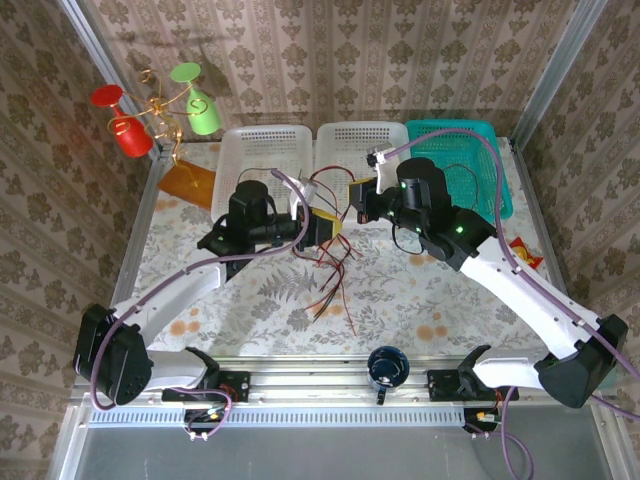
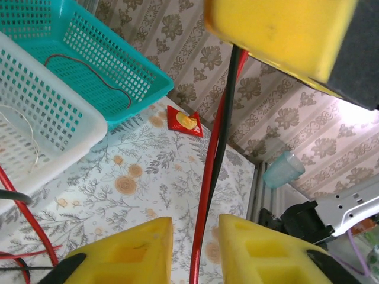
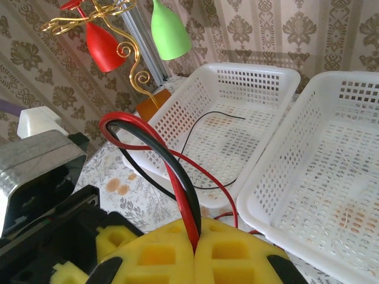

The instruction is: Untangle the cables

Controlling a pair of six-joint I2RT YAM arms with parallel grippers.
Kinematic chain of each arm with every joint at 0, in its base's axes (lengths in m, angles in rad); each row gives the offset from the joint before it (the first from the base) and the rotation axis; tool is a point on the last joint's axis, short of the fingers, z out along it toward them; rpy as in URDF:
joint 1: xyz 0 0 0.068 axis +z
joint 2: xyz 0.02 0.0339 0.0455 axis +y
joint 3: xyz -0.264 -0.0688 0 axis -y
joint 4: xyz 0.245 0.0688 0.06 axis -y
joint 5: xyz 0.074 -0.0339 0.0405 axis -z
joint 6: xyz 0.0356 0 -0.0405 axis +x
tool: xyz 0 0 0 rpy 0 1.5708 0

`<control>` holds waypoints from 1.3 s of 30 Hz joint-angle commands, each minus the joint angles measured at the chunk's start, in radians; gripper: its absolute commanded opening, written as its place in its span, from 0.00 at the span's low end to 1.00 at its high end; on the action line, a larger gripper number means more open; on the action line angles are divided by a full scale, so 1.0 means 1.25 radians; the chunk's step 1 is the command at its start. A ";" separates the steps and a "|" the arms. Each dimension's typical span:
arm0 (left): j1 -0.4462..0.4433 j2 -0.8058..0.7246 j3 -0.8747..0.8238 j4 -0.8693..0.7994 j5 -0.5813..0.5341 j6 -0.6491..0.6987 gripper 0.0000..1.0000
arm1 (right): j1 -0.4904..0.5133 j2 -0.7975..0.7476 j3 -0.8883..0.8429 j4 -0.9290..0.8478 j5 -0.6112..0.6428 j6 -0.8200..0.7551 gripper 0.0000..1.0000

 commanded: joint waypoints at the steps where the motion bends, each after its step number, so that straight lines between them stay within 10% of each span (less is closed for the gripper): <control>1: -0.007 0.000 -0.007 0.004 -0.007 0.013 0.16 | -0.006 0.004 0.026 -0.005 -0.016 0.007 0.00; 14: -0.006 -0.007 -0.003 0.005 0.014 0.012 0.00 | -0.031 0.012 0.014 -0.014 -0.040 0.036 0.00; 19: -0.006 -0.032 -0.012 0.044 0.003 -0.026 0.00 | -0.100 0.018 -0.042 -0.011 -0.089 0.171 0.48; 23: 0.002 -0.031 -0.038 0.099 0.017 -0.063 0.00 | -0.147 -0.004 -0.128 0.060 -0.180 0.275 0.61; 39: 0.011 -0.011 -0.080 0.208 -0.008 -0.140 0.00 | -0.183 -0.110 -0.427 0.457 -0.405 0.542 0.52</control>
